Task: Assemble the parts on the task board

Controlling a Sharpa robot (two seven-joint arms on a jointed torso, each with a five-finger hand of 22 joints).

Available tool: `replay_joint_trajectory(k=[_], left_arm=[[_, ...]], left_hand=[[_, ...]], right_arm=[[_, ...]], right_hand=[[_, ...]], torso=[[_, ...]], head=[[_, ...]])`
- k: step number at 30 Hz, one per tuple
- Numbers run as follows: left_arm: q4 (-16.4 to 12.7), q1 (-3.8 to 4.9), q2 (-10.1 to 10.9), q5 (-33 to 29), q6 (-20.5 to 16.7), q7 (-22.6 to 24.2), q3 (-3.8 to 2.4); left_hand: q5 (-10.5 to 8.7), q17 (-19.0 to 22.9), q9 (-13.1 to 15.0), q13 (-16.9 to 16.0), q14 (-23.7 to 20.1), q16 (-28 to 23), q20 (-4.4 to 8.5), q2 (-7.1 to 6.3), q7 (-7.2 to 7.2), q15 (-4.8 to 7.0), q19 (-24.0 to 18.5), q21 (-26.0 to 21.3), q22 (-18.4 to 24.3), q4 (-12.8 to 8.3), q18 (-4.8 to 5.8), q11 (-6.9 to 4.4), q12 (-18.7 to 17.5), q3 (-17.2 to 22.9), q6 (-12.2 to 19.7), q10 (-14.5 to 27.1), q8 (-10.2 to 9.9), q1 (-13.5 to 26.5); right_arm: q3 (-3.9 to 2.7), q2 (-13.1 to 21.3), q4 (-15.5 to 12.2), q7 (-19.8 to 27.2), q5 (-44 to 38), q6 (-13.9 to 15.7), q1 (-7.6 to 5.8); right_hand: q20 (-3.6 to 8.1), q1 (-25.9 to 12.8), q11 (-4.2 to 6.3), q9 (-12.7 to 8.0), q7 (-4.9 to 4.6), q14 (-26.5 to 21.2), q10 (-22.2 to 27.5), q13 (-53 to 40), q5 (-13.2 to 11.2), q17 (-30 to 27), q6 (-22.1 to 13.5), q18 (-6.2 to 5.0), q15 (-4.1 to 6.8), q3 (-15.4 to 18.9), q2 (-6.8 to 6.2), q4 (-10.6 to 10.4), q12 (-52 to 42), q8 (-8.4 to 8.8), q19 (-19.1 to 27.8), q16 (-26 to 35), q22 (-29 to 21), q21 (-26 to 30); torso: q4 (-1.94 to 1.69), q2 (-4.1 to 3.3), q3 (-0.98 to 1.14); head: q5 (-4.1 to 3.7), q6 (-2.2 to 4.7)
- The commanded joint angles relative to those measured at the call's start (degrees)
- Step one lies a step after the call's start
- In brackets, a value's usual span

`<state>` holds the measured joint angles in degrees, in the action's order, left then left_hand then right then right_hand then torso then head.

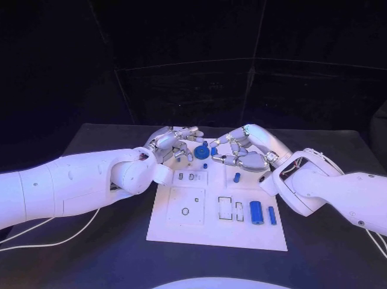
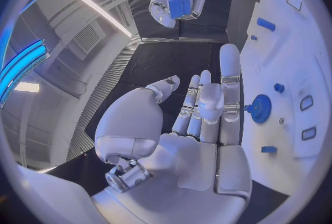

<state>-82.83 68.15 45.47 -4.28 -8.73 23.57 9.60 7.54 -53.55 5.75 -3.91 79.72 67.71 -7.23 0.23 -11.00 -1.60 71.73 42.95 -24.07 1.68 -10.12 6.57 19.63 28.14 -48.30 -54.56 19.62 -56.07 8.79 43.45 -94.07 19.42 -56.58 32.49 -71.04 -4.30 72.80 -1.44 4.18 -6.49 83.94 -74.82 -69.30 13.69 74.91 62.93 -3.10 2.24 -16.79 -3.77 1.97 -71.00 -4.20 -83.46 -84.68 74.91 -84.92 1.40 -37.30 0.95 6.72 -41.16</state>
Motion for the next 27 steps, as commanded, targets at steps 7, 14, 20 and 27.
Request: replay_joint_trajectory(k=[7, 14, 20, 27], left_arm=[[-0.9, -0.42, -1.4, -2.9, 10.4, -3.1, -0.04], [-1.0, -0.52, -1.6, -1.1, 12.5, -6.0, -0.04], [-1.1, -0.57, -1.7, -0.8, 14.7, -6.9, -0.04], [-1.0, -0.63, -1.8, -1.6, 15.8, -6.9, -0.04]], left_hand=[[-1.69, -2.6, -0.9, -0.3, 1.6, 2.5, 0.42, 1.91, 0.60, 0.52, 1.0, 1.2, -0.3, 4.2, -0.46, -0.34, 0.5, -2.1, -2.0, -3.2, -0.9, 4.7], [-2.90, -3.7, -1.5, -2.0, 1.8, 3.8, 1.20, 0.60, 1.50, 1.36, 0.9, 1.8, -0.6, 7.2, -0.43, -1.43, 4.5, -7.2, -3.3, -7.3, -1.9, 8.8], [-3.44, -12.0, -1.5, -7.3, 4.2, 9.5, 2.49, 1.46, 3.00, 2.90, 2.2, 4.9, -3.4, 12.3, -0.10, -3.17, 14.4, -14.2, -5.8, -12.0, -1.9, 11.2], [-3.39, -20.5, -1.4, -18.7, 6.2, 15.0, 3.23, 4.99, 4.28, 3.86, 3.3, 12.5, -12.5, 14.8, 1.15, -4.17, 31.8, -21.8, -8.2, -8.8, -2.0, 9.7]], right_arm=[[-0.05, -0.4, -0.4, 2.3, 3.0, 3.1, -0.06], [-0.05, -0.7, -0.6, 3.0, 2.6, 3.9, -0.03], [-0.05, -0.7, -0.4, 3.3, 2.3, 4.3, -0.03], [-0.05, -0.8, -0.3, 3.5, 2.1, 4.4, -0.02]], right_hand=[[-0.15, -0.4, -0.53, 0.1, -0.17, 4.5, 0.0, -0.1, 0.8, 7.6, -0.3, 1.08, -0.29, -0.1, -0.03, -0.4, 0.0, 0.21, -0.4, -0.3, 7.5, -0.3], [-0.16, -0.3, -0.53, 0.1, -0.18, 4.5, 0.0, -0.1, 0.9, 7.7, -0.3, 1.08, -0.30, -0.1, -0.01, -0.4, 0.0, 0.22, -0.4, -0.3, 7.5, -0.3], [-0.17, -0.3, -0.54, 0.1, -0.18, 4.5, 0.0, -0.1, 1.0, 7.7, -0.3, 1.09, -0.31, -0.1, 0.00, -0.3, 0.0, 0.22, -0.4, -0.3, 7.6, -0.3], [-0.18, -0.2, -0.54, 0.1, -0.18, 4.5, 0.0, -0.1, 1.0, 7.6, -0.3, 1.09, -0.31, -0.1, 0.00, -0.3, 0.0, 0.23, -0.4, -0.3, 7.6, -0.3]], torso=[[-0.08, -0.09, -0.04], [-0.06, -0.11, -0.09], [-0.10, -0.10, -0.11], [-0.02, -0.08, -0.12]], head=[[-0.49, 1.19], [-1.07, 1.94], [-1.55, 2.25], [-1.91, 2.11]])
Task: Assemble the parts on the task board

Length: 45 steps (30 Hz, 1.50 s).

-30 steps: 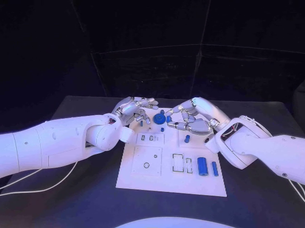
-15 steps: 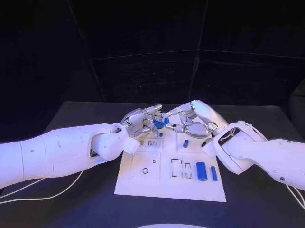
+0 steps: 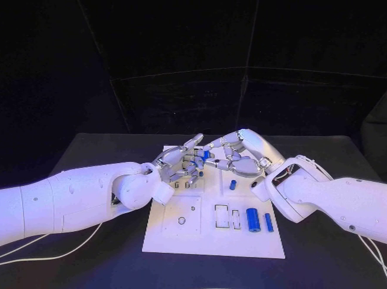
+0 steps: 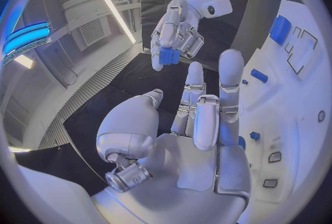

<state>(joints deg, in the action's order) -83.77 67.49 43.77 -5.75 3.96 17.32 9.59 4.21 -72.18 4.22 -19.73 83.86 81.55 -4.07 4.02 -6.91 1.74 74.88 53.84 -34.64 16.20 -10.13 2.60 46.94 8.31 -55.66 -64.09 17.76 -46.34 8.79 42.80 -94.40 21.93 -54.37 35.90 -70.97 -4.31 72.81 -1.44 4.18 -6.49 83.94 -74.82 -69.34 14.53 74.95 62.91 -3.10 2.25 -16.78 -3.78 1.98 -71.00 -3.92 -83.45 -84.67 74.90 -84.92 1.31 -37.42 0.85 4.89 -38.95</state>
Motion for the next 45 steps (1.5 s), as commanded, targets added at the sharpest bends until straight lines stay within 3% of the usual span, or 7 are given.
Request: replay_joint_trajectory(k=[1, 5, 10, 18, 26, 45], left_arm=[[-0.1, 0.03, -0.1, -0.2, 3.2, -0.6, -0.03], [-0.3, 0.02, -0.1, -0.8, 4.4, -0.5, -0.04], [-0.7, 0.01, -0.1, -1.9, 5.2, -0.2, -0.04], [-0.9, 0.01, 0.1, -2.4, 5.9, -0.5, -0.04], [-1.0, 0.01, 0.3, -2.4, 6.7, -0.9, -0.04], [-0.8, 0.01, 0.6, -2.4, 5.5, -0.5, -0.05]], left_hand=[[-0.03, -2.3, 0.1, -3.4, 2.2, 1.4, 0.15, 1.48, 0.23, 0.41, 0.1, 2.0, -2.3, 0.4, 1.14, -0.29, 5.1, -2.3, -1.0, 1.0, -0.1, -0.1], [0.00, -4.4, 0.4, -5.9, 2.7, 2.5, 0.35, 3.30, 0.56, 0.58, 0.3, 3.9, -4.7, 0.4, 1.40, -0.71, 8.7, -4.4, -2.0, 1.7, 0.2, -0.3], [0.10, -6.5, 0.7, -7.1, 3.3, 3.6, 0.52, 5.07, 0.88, 0.78, 0.8, 5.9, -7.3, 0.5, 1.78, -1.02, 10.4, -5.6, -2.9, 2.0, 0.5, -0.4], [0.15, -9.0, 1.5, -13.3, 4.1, 4.8, 0.99, 6.57, 1.65, 1.34, 1.6, 8.4, -10.4, 0.5, 2.21, -1.71, 14.9, -7.4, -4.6, -0.6, 1.3, -1.4], [0.19, -10.7, 2.6, -16.1, 4.5, 5.5, 1.45, 7.50, 2.39, 1.87, 2.0, 9.8, -12.1, 0.4, 2.44, -2.34, 16.7, -8.5, -6.2, -2.0, 2.3, -2.3], [0.31, -11.1, 3.1, -16.8, 4.6, 5.7, 1.65, 8.03, 2.64, 2.07, 2.1, 10.3, -12.8, 0.3, 2.54, -2.58, 17.0, -8.9, -6.6, -2.2, 2.8, -3.0]], right_arm=[[-0.06, -0.2, 0.1, 1.0, -0.1, 0.9, -0.09], [-0.06, -0.4, 0.4, 0.9, -0.2, 0.8, -0.09], [-0.06, -0.8, 0.8, 0.7, -0.4, 0.5, -0.09], [-0.06, -1.1, 1.5, 0.7, -0.7, 0.4, -0.09], [-0.06, -1.2, 2.1, 0.8, -0.8, 0.4, -0.09], [-0.06, -0.8, 2.3, 0.6, -1.0, 0.0, -0.09]], right_hand=[[-0.18, -0.2, -0.54, 0.1, -0.18, 4.5, 0.0, 0.0, 0.2, 7.6, -0.3, 1.08, -0.31, -0.1, 0.01, -0.3, 0.0, -0.05, -0.4, -0.3, 7.6, -0.3], [-0.18, -0.2, -0.54, 0.1, -0.18, 4.5, 0.0, 0.0, 0.2, 7.6, -0.3, 1.08, -0.31, -0.1, 0.01, -0.3, 0.0, -0.05, -0.4, -0.3, 7.6, -0.3], [-0.18, -0.2, -0.54, 0.1, -0.18, 4.5, 0.0, 0.0, 0.2, 7.6, -0.3, 1.08, -0.31, -0.1, 0.01, -0.3, 0.0, -0.05, -0.4, -0.3, 7.6, -0.3], [-0.19, -0.2, -0.55, 0.0, -0.20, 4.5, 0.1, 0.0, 0.3, 7.6, -0.3, 1.08, -0.32, -0.1, 0.00, -0.3, 0.1, -0.04, -0.4, -0.3, 7.6, -0.3], [-0.20, -0.1, -0.56, 0.0, -0.20, 4.5, 0.1, 0.0, 0.3, 7.7, -0.3, 1.08, -0.32, -0.1, 0.00, -0.3, 0.1, -0.03, -0.4, -0.3, 7.6, -0.3], [-0.20, -0.1, -0.56, 0.0, -0.20, 4.5, 0.1, 0.0, 0.3, 7.7, -0.3, 1.08, -0.32, -0.1, 0.00, -0.3, 0.1, -0.03, -0.4, -0.3, 7.6, -0.3]], torso=[[0.07, 0.04, -0.01], [-0.02, 0.00, -0.07], [-0.07, 0.01, -0.06], [-0.07, 0.01, -0.05], [-0.01, 0.01, -0.05], [-0.01, 0.05, -0.05]], head=[[-0.09, -0.10], [-0.19, -0.09], [-0.25, -0.18], [-0.22, -0.39], [-0.31, -0.43], [-0.31, -0.53]])
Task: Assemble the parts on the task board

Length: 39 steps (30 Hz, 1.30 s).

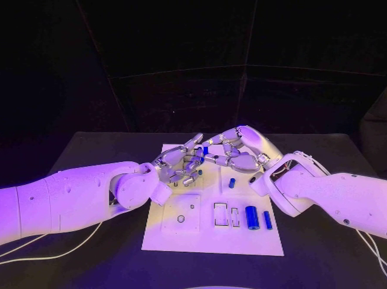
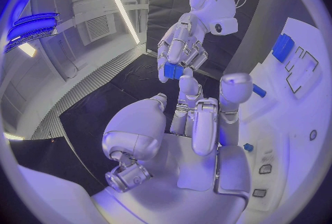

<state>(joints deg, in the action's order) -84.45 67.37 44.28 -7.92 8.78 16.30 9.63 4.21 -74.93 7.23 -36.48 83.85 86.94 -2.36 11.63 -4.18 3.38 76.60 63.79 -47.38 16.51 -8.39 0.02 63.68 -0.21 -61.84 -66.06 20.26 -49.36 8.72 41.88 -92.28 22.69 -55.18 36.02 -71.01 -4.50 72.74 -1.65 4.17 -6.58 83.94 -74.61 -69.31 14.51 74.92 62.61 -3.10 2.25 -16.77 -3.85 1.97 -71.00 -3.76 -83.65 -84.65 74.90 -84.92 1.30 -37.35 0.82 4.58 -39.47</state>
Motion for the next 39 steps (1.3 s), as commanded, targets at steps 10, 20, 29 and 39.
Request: replay_joint_trajectory(k=[10, 20, 29, 39], left_arm=[[0.0, 0.12, 0.3, -0.3, -0.1, 0.3, -0.08], [0.3, 0.12, 0.3, 0.7, -1.8, -2.1, -0.08], [1.0, 0.13, 0.4, 2.1, -4.2, -5.0, -0.08], [3.2, 0.63, 2.8, 2.3, -8.5, -3.5, -0.11]], left_hand=[[0.36, -8.4, 0.2, -0.2, 4.7, 0.3, 0.00, 0.53, -0.03, 0.48, 0.4, 0.5, -0.2, -0.1, 0.83, -0.06, 0.3, -0.5, -0.4, -0.3, 0.4, -0.4], [0.37, -8.4, 0.6, 2.2, 4.6, 0.3, 0.02, 0.50, -0.30, 0.40, 0.1, 0.3, 0.3, -0.3, 0.75, 0.13, -1.1, -1.0, 0.7, 1.3, 0.0, -1.9], [0.35, -7.8, 0.7, 6.9, 4.5, 0.0, -0.42, 0.07, -1.14, -0.18, -0.5, -0.3, 1.4, -0.3, 0.59, 0.88, -4.3, -2.3, 2.9, 4.8, -1.0, -3.1], [0.50, -7.4, 0.9, 7.1, 4.4, -0.2, -0.78, -0.18, -1.56, -0.54, -0.9, -0.6, 1.9, -0.6, 0.46, 1.27, -4.7, -3.0, 3.8, 5.5, -1.3, -4.3]], right_arm=[[0.02, 0.4, -0.2, -0.3, -0.1, -0.4, -0.05], [0.02, 0.4, -1.0, -0.1, -0.1, 0.0, -0.04], [0.02, 0.6, -1.5, 0.1, 0.1, 0.6, -0.03], [0.03, 0.6, 0.3, -0.5, -0.3, 0.2, -0.05]], right_hand=[[-0.02, 0.1, -0.37, 0.1, -0.13, 4.5, -0.2, 0.0, 0.4, 7.7, 0.0, 1.08, -0.34, -0.1, 0.04, -0.2, 0.1, -0.18, -0.2, -0.4, 7.6, -0.3], [-0.03, 0.1, -0.38, 0.1, -0.15, 4.5, -0.1, 0.0, 0.4, 7.6, 0.0, 1.07, -0.34, -0.1, 0.00, -0.2, 0.1, -0.18, -0.2, -0.3, 7.5, -0.3], [-0.04, 0.0, -0.40, 0.1, -0.17, 4.4, -0.1, 0.0, 0.4, 7.5, 0.0, 1.05, -0.36, 0.0, -0.06, -0.3, 0.1, -0.18, -0.1, -0.3, 7.5, -0.3], [-0.05, 0.1, -0.40, 0.1, -0.16, 4.4, -0.1, 0.0, 0.4, 7.6, 0.0, 1.08, -0.37, 0.0, -0.07, -0.2, 0.1, -0.19, -0.2, -0.3, 7.6, -0.3]], torso=[[0.02, -0.04, 0.00], [-0.06, -0.02, 0.04], [0.03, -0.02, 0.04], [0.00, 0.08, -0.11]], head=[[0.10, -0.24], [0.08, -0.47], [0.23, -0.65], [0.37, -0.96]])
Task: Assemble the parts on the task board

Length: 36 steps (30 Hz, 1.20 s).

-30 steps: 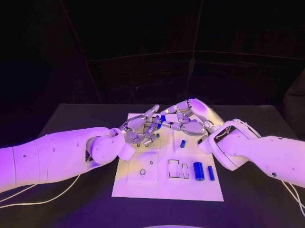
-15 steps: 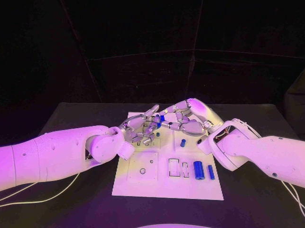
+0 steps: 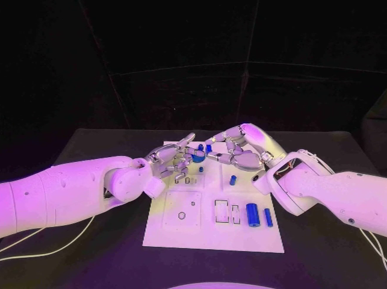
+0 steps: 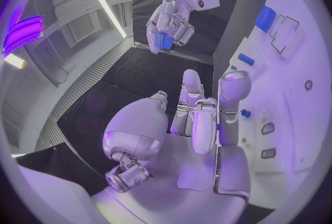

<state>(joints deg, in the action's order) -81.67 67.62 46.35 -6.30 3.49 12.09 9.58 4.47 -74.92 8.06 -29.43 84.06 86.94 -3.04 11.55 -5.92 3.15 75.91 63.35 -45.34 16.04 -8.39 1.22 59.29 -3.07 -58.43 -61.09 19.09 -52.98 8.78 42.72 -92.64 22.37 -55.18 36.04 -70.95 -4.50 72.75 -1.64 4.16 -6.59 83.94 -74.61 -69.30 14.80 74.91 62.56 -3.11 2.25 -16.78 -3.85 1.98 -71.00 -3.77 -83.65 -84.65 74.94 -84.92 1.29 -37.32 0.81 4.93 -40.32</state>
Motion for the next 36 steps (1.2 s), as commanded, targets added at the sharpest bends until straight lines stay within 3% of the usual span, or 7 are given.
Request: replay_joint_trajectory(k=[1, 4, 11, 15, 21, 36], left_arm=[[0.5, 0.58, 1.2, 0.7, -3.6, 1.2, -0.07], [0.5, 1.62, 2.9, 0.7, -4.9, 3.1, -0.08], [-0.5, 4.26, 5.9, 0.7, -6.5, 5.7, -0.09], [-1.0, 5.12, 6.7, 0.6, -6.9, 6.2, -0.09], [-1.5, 5.63, 7.3, 0.2, -7.1, 6.4, -0.10], [-1.8, 5.87, 6.8, 0.1, -6.6, 6.4, -0.09]], left_hand=[[0.30, -7.4, 0.2, 0.1, 4.2, -0.2, -0.14, -0.07, 0.17, -0.33, -0.2, -0.2, -0.1, -0.4, 0.45, 0.09, -0.3, -0.2, 0.4, 0.5, -0.2, -1.1], [0.38, -7.2, 0.3, 0.1, 4.1, -0.2, -0.21, -0.08, 0.15, -0.37, -0.2, -0.2, 0.0, -0.9, 0.39, 0.11, -0.3, -0.2, 0.5, 0.5, -0.1, -2.0], [0.39, -7.1, 0.4, 0.2, 4.1, -0.3, -0.24, -0.17, 0.13, -0.38, -0.3, -0.3, 0.3, -1.4, 0.34, 0.13, -0.4, -0.3, 0.6, 0.5, -0.1, -2.6], [0.38, -6.9, 0.5, 0.3, 4.1, -0.4, -0.27, -0.22, 0.11, -0.40, -0.5, -0.5, 0.6, -1.8, 0.27, 0.15, -0.5, -0.3, 0.6, 0.6, -0.2, -3.1], [0.33, -6.7, 0.6, 0.4, 4.0, -0.5, -0.29, -0.25, 0.10, -0.42, -0.6, -0.7, 0.9, -2.4, 0.21, 0.16, -0.6, -0.4, 0.7, 0.7, -0.1, -3.7], [0.31, -6.6, 0.6, 0.4, 4.0, -0.6, -0.30, -0.27, 0.06, -0.43, -0.7, -0.9, 1.2, -2.6, 0.17, 0.19, -0.7, -0.5, 0.8, 0.8, -0.2, -4.0]], right_arm=[[-0.03, -0.4, 1.1, -0.2, -0.5, 0.1, -0.10], [-0.01, -1.2, 2.8, -0.4, -1.1, -0.1, 0.13], [0.02, -4.0, 7.3, -0.5, -2.1, -0.5, 1.43], [0.02, -6.0, 9.9, -0.3, -2.8, -0.7, 2.46], [0.03, -8.8, 13.5, -0.4, -4.5, -1.2, 4.11], [0.01, -14.3, 20.0, -1.8, -10.3, -2.4, 7.31]], right_hand=[[-0.05, 0.1, -0.41, 0.1, -0.15, 4.4, -0.1, 0.0, 0.1, 7.6, 0.0, 1.08, -0.37, 0.0, -0.07, -0.3, 0.1, -0.18, -0.2, -0.3, 7.5, -0.3], [-0.06, 0.2, -0.39, 0.1, -0.13, 4.5, -0.2, -0.1, 0.1, 7.7, 0.1, 1.10, -0.37, 0.0, -0.05, -0.2, 0.0, -0.21, -0.2, -0.4, 7.6, -0.4], [-0.06, 0.2, -0.38, 0.1, -0.11, 4.5, -0.2, -0.1, 0.1, 7.7, 0.1, 1.11, -0.37, 0.0, -0.03, -0.2, 0.0, -0.23, -0.3, -0.4, 7.6, -0.4], [-0.07, 0.3, -0.38, 0.1, -0.10, 4.5, -0.2, -0.1, 0.1, 7.7, 0.2, 1.11, -0.37, -0.1, 0.01, -0.2, 0.0, -0.24, -0.3, -0.4, 7.7, -0.4], [-0.07, 0.4, -0.37, 0.1, -0.09, 4.5, -0.2, -0.1, 0.2, 7.7, 0.2, 1.11, -0.37, -0.1, 0.05, -0.2, 0.0, -0.25, -0.3, -0.4, 7.6, -0.4], [-0.08, 0.4, -0.37, 0.1, -0.09, 4.4, 0.0, 0.1, 0.2, 7.5, 0.2, 1.04, -0.37, -0.1, 0.07, -0.2, 0.2, -0.25, -0.1, -0.3, 7.4, -0.3]], torso=[[-0.01, 0.06, -0.11], [-0.06, -0.04, 0.00], [-0.06, -0.05, -0.08], [-0.06, -0.05, -0.09], [-0.05, -0.05, -0.10], [0.01, -0.06, -0.03]], head=[[0.07, -0.15], [0.25, -0.32], [0.78, -0.81], [0.93, -1.02], [1.15, -1.43], [1.60, -2.41]])
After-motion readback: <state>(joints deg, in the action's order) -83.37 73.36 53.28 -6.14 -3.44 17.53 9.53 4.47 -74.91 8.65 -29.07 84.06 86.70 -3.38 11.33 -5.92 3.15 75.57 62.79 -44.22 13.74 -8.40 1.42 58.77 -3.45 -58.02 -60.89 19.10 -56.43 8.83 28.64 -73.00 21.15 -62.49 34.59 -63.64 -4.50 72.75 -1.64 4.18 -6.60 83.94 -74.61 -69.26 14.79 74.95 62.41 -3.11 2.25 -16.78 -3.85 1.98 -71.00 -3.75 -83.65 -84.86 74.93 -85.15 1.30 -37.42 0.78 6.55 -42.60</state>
